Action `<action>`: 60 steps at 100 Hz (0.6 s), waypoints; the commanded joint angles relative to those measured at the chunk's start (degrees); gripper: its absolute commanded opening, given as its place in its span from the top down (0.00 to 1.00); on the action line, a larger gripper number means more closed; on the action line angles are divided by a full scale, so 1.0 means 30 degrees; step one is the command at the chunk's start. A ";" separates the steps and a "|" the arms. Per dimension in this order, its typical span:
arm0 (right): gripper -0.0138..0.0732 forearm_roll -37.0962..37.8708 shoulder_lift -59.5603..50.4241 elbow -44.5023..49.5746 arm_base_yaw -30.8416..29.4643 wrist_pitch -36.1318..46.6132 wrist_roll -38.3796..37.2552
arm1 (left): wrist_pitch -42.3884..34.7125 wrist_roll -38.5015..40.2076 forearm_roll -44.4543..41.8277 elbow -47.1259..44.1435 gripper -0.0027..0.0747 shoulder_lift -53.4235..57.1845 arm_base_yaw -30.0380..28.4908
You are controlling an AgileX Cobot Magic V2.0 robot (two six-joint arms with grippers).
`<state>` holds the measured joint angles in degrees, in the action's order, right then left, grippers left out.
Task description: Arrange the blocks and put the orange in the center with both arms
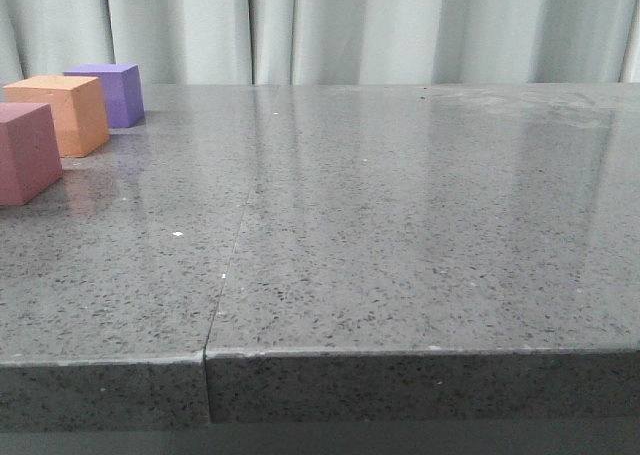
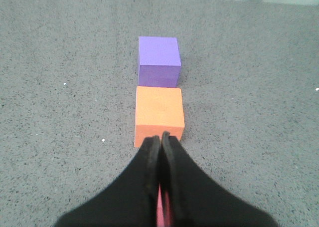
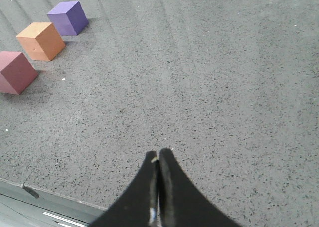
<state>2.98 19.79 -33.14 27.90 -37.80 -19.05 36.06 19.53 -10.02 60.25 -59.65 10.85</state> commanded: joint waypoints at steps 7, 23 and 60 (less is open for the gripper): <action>0.88 0.0265 0.0128 -0.0509 -0.0053 0.1509 0.0146 | -0.1909 0.0212 -0.0134 -0.1212 0.99 0.2911 -0.0083; 0.88 0.0265 0.0128 -0.0509 -0.0053 0.1509 0.0146 | -0.1945 0.0212 -0.0168 -0.2927 0.99 0.5381 -0.0083; 0.88 0.0265 0.0128 -0.0509 -0.0053 0.1509 0.0146 | -0.1658 0.0212 -0.0284 -0.5826 0.99 0.9150 -0.0083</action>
<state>2.98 19.79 -33.14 27.90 -37.80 -19.05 34.92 19.63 -10.35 42.60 -33.71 10.85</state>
